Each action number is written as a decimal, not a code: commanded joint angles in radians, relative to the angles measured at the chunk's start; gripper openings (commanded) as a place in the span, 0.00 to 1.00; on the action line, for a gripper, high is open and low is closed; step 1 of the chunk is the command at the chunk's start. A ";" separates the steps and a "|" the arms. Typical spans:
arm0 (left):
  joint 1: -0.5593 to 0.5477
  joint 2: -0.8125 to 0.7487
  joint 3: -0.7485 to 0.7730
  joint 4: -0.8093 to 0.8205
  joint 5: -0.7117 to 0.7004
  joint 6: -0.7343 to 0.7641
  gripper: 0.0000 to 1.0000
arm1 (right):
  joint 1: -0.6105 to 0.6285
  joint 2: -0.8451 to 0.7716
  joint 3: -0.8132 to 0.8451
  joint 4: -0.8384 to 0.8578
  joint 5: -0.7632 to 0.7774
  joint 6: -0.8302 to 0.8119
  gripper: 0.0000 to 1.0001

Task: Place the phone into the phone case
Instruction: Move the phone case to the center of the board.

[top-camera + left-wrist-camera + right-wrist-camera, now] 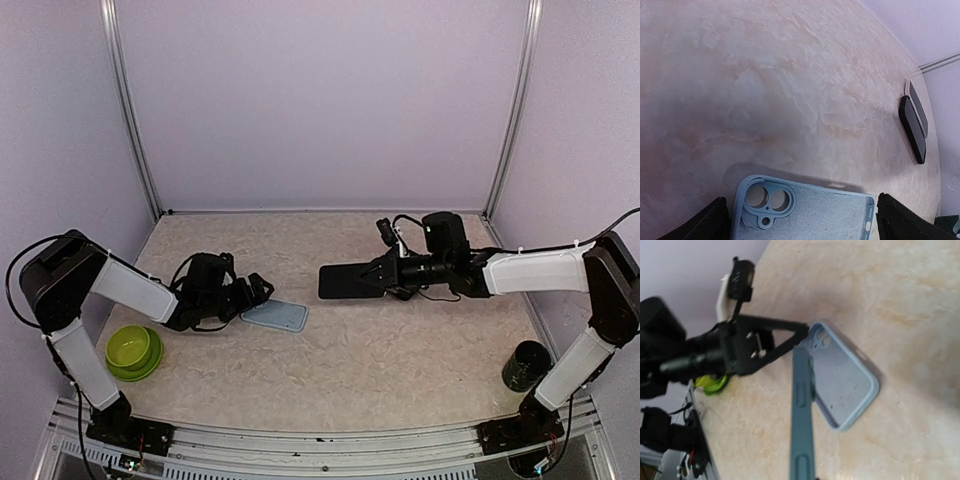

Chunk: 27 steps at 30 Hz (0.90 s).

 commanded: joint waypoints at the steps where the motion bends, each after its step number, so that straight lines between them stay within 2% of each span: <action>1: -0.044 0.029 0.017 0.017 0.022 -0.026 0.99 | 0.002 0.025 0.063 -0.025 0.039 0.018 0.00; 18: -0.155 0.060 0.053 0.074 0.067 -0.078 0.99 | 0.002 0.138 0.094 -0.042 0.002 0.121 0.00; 27: -0.173 0.089 0.079 0.089 0.074 -0.079 0.99 | 0.002 0.197 0.133 -0.052 -0.053 0.151 0.00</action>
